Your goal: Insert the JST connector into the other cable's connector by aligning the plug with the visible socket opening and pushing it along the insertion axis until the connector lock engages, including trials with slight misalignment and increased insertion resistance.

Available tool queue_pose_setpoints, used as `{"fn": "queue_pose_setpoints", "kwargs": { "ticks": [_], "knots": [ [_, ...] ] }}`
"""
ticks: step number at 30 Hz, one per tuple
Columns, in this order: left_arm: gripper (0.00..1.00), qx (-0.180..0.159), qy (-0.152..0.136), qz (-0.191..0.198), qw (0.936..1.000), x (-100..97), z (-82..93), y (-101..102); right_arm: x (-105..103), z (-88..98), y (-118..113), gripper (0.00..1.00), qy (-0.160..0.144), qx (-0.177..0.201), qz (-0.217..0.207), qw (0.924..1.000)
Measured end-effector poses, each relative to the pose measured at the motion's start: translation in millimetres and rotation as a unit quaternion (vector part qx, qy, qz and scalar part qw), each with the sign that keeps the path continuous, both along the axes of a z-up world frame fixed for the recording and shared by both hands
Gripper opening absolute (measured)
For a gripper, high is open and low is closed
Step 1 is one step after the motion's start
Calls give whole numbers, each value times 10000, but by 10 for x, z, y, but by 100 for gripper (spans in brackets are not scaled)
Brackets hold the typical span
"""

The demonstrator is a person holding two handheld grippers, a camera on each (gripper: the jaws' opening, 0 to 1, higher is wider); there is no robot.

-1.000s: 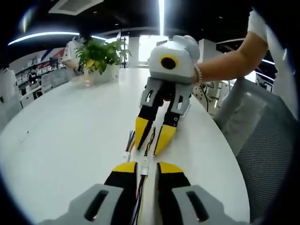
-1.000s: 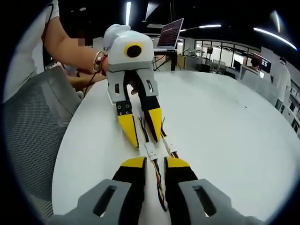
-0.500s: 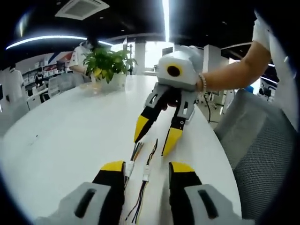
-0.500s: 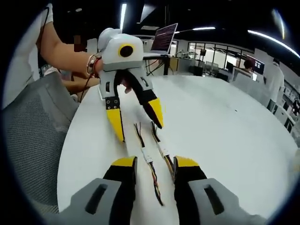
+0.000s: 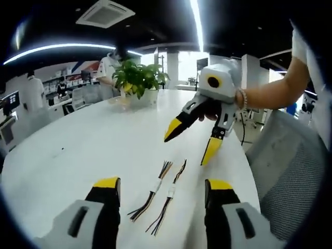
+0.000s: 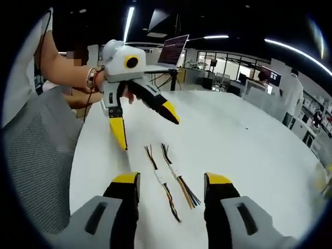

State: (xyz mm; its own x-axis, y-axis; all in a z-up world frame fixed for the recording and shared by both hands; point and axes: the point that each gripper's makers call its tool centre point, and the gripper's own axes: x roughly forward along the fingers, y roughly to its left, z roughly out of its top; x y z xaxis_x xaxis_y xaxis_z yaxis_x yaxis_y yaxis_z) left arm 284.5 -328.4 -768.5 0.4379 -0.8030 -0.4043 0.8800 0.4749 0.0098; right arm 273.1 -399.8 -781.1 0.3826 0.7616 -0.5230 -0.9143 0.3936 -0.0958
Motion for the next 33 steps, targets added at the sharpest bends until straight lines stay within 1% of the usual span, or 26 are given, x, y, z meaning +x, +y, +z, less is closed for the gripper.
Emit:
{"fn": "queue_pose_setpoints", "kwargs": {
  "ticks": [4, 5, 6, 7, 8, 9, 11, 16, 18, 19, 20, 23, 26, 27, 28, 30, 32, 33],
  "knots": [
    [78, 52, -151, 172, 9997, -12, 53, 102, -26, 42, -38, 55, -41, -23, -69, 10000],
    [81, 77, -163, 231, 9996, -22, 67, 134, -21, 59, -59, 57, -83, -42, -126, 9999],
    [84, 61, -179, 283, 9994, -25, 81, 157, -12, 76, -72, 61, -112, -34, -186, 9998],
    [84, 46, -156, 294, 9994, -40, 89, 177, -3, 92, -93, 64, -89, -8, -282, 9996],
    [81, -16, -101, 353, 9993, -59, 108, 209, 4, 109, -100, 67, -97, 26, -316, 9994],
    [81, -41, -128, 424, 9990, -60, 129, 234, 8, 135, -114, 67, -130, 68, -370, 9992],
    [84, -73, -204, 545, 9983, -75, 172, 290, -2, 167, -137, 67, -165, 89, -414, 9990],
    [93, -81, -419, 959, 9945, -94, 324, 463, -2, 247, -192, 78, -250, 117, -631, 9976],
    [95, -116, -519, 1082, 9927, -103, 395, 515, -15, 280, -213, 78, -311, 134, -681, 9971],
    [98, -142, -562, 1162, 9915, -99, 428, 544, -32, 302, -221, 78, -319, 169, -704, 9969],
    [99, -147, -643, 1260, 9898, -106, 474, 584, -43, 309, -230, 79, -310, 179, -724, 9967],
    [99, -190, -816, 1393, 9867, -161, 576, 656, -69, 340, -265, 85, -321, 202, -863, 9955],
    [99, -199, -747, 1447, 9865, -249, 608, 709, -114, 371, -300, 85, -328, 233, -961, 9946],
    [99, -162, -723, 1524, 9855, -278, 607, 748, -135, 385, -314, 86, -341, 247, -1002, 9941],
    [99, -128, -761, 1542, 9850, -304, 609, 769, -153, 396, -320, 87, -349, 261, -1028, 9937],
    [99, 91, -981, 1675, 9809, -335, 612, 876, -201, 424, -335, 89, -357, 294, -1072, 9932],
    [99, 31, -878, 1771, 9803, -405, 606, 931, -250, 453, -357, 89, -399, 308, -1120, 9924],
    [99, -60, -863, 1811, 9797, -446, 624, 961, -283, 466, -367, 89, -391, 316, -1140, 9922]
  ]
}}
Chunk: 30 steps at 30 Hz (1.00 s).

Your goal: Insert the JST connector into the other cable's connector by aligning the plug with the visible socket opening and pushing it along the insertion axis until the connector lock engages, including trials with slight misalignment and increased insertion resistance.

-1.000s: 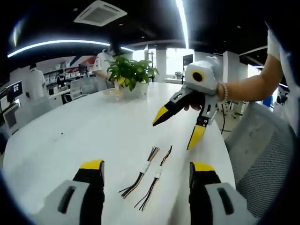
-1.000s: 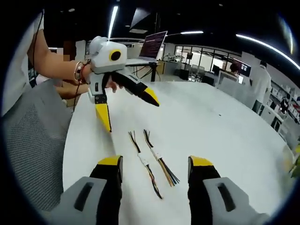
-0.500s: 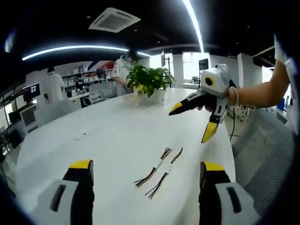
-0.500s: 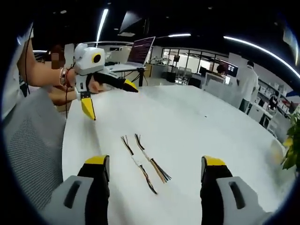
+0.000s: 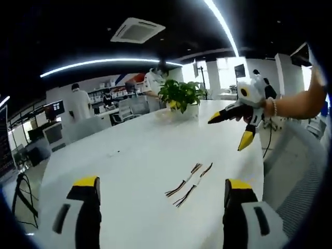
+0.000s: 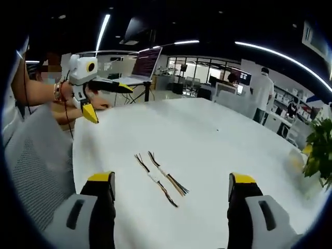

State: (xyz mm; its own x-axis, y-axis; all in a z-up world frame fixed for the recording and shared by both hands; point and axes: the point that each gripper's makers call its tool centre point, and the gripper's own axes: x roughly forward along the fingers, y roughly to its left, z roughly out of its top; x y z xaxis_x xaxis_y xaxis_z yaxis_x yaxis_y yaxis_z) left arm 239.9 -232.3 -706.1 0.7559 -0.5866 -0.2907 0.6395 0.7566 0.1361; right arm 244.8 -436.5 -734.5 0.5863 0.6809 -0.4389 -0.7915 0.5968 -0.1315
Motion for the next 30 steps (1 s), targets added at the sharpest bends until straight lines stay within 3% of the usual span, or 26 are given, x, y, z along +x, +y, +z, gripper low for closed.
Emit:
{"fn": "queue_pose_setpoints", "kwargs": {
  "ticks": [8, 16, 25, 30],
  "knots": [
    [99, -88, -35, 30, 10000, -324, 33, 111, -228, 38, -82, 89, -43, -12, -180, 9998],
    [99, 1, 79, 164, 9998, -604, -44, 224, -484, -49, -224, 88, 138, 67, -444, 9989],
    [99, -84, 198, 308, 9993, -774, -115, 298, -713, -154, -320, 87, 307, 100, -651, 9974],
    [99, -37, 352, 255, 9990, -870, -248, 263, -810, -187, -332, 87, 364, 134, -707, 9967]
  ]
}}
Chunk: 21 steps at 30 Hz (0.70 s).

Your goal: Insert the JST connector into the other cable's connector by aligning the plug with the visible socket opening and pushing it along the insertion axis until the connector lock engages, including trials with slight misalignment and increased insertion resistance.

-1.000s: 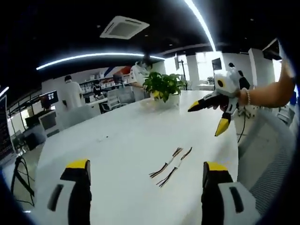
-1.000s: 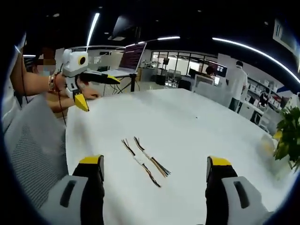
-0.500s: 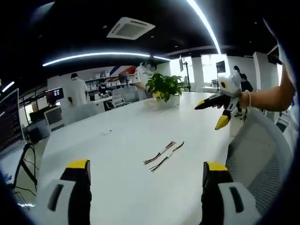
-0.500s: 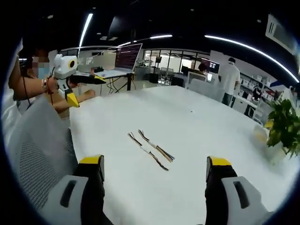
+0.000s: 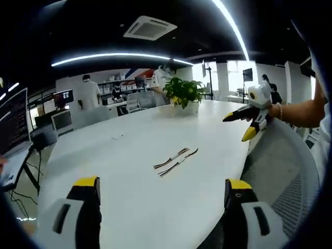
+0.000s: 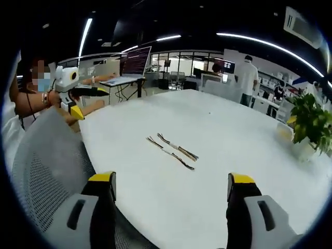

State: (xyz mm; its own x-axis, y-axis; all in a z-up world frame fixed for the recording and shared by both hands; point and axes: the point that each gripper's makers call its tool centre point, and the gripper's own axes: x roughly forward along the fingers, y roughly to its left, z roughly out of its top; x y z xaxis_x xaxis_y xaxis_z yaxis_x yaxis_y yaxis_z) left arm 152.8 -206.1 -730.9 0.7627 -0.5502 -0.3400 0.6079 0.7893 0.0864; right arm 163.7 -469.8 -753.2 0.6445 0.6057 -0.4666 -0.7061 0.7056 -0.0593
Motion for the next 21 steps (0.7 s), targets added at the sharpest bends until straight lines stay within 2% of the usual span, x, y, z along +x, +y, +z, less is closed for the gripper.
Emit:
{"fn": "queue_pose_setpoints", "kwargs": {
  "ticks": [11, 14, 17, 21],
  "knots": [
    [99, -265, 254, 68, 9993, -88, -130, -29, -60, -63, -61, 84, 132, 88, -134, 9998],
    [99, -224, 301, 72, 9993, -105, -161, -23, -68, -93, -63, 83, 179, 96, -152, 9997],
    [99, -283, 301, 76, 9991, -109, -154, -29, -87, -142, -70, 83, 223, -39, -137, 9996],
    [99, -320, 326, 77, 9989, -117, -158, -29, -86, -165, -82, 83, 272, -13, -184, 9995]
  ]
}}
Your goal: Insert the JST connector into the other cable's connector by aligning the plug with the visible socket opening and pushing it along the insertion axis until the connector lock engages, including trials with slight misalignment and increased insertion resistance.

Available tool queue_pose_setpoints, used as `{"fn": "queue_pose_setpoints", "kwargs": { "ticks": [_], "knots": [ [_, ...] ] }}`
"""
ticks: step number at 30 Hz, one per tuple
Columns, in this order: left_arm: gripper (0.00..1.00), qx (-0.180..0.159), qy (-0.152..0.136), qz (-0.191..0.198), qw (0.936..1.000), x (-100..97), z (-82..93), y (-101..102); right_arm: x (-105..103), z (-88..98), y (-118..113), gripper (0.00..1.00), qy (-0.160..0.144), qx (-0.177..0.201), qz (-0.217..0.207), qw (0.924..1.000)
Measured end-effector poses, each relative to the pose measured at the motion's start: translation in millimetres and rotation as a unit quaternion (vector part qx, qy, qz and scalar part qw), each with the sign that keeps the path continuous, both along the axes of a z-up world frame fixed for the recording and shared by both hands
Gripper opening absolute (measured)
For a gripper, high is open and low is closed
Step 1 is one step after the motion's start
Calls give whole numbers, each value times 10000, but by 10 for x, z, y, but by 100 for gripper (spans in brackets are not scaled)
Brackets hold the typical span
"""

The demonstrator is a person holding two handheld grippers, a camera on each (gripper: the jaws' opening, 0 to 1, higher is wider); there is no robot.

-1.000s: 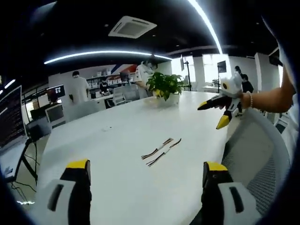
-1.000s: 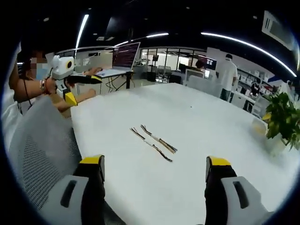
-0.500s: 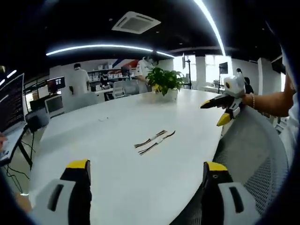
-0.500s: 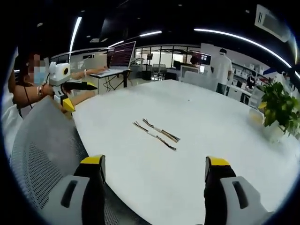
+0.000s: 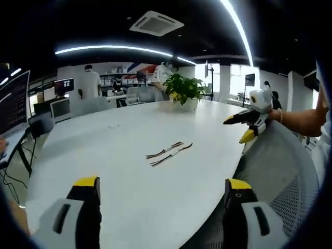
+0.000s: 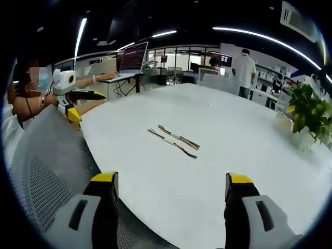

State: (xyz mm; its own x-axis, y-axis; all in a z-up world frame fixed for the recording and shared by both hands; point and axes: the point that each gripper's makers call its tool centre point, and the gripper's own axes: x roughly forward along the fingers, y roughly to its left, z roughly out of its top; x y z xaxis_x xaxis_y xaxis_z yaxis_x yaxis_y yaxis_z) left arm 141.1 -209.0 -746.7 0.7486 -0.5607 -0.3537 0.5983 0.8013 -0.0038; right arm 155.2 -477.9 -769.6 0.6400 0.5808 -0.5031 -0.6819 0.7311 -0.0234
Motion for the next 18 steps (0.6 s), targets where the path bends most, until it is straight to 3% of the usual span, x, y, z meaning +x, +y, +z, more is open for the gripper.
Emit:
{"fn": "queue_pose_setpoints", "kwargs": {
  "ticks": [5, 18],
  "knots": [
    [99, 46, 167, -71, 9998, -38, -67, -13, -5, -4, -17, 82, 85, 165, -114, 9998],
    [98, 171, 238, -170, 9994, -78, -112, -18, -20, 5, -36, 78, 108, 241, -236, 9994]
  ]
}}
